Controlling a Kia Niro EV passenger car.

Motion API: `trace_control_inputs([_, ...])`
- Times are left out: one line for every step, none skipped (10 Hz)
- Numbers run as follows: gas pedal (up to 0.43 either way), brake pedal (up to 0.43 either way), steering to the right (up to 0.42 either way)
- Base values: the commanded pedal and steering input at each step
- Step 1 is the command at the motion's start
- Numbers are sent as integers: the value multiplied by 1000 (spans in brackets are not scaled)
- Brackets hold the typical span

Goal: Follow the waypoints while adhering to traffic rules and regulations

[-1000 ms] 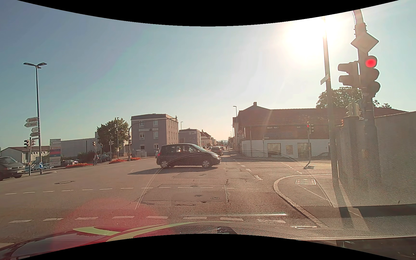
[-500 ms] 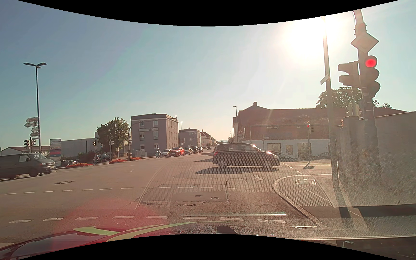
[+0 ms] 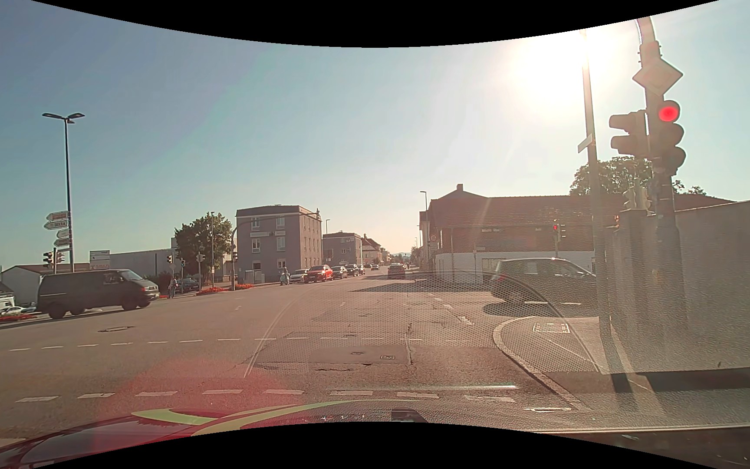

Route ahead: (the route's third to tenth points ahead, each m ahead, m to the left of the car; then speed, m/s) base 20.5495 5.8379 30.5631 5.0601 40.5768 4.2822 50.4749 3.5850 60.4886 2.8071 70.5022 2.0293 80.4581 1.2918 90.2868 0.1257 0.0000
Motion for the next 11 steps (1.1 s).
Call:
trace_control_inputs([0,268,1])
trace_control_inputs([0,268,1])
trace_control_inputs([0,262,0])
trace_control_inputs([0,268,0])
trace_control_inputs([0,268,0])
trace_control_inputs([0,268,1])
trace_control_inputs([0,262,0])
trace_control_inputs([0,268,0])
trace_control_inputs([0,262,0])
trace_control_inputs([0,262,0])
trace_control_inputs([0,268,0])
